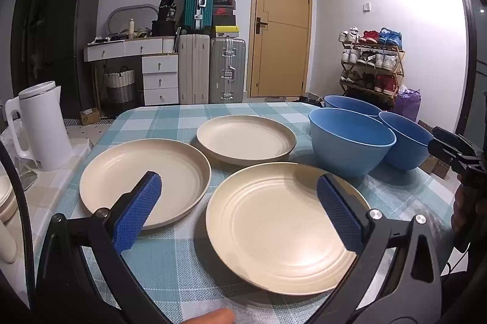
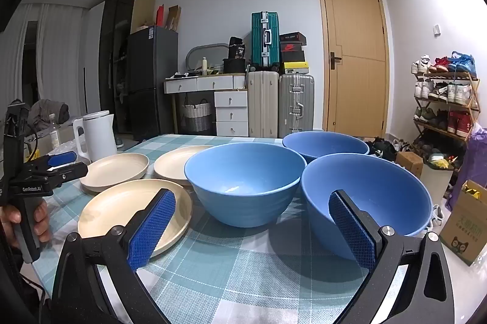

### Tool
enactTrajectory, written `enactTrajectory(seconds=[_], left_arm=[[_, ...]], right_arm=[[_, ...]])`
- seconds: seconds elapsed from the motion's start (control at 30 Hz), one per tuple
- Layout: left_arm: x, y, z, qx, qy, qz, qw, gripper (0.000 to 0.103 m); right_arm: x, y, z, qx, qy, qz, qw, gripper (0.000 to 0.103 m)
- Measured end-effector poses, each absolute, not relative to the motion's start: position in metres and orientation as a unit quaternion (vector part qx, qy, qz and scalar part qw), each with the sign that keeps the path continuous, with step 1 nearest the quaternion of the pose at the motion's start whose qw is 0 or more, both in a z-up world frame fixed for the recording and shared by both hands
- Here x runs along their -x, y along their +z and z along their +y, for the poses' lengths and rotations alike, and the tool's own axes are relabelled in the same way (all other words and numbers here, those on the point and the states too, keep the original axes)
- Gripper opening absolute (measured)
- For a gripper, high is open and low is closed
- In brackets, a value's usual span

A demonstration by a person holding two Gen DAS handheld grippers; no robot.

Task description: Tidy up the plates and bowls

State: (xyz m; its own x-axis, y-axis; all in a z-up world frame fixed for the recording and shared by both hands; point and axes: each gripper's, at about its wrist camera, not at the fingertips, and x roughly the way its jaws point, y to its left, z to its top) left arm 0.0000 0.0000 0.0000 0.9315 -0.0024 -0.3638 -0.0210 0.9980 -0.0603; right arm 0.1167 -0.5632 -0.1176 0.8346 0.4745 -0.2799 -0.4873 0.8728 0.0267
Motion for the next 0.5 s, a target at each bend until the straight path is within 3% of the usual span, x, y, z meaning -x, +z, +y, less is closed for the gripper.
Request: enactTrajectory(seconds=[0.5], left_arm=[[-0.0007,-0.0002,-0.0001,0.031,0.005,0.188,0.982,0.102]], right_arm=[[-0.1163,-0.1177,-0.5631,0.022,0.25,0.137,0.958,0.103]])
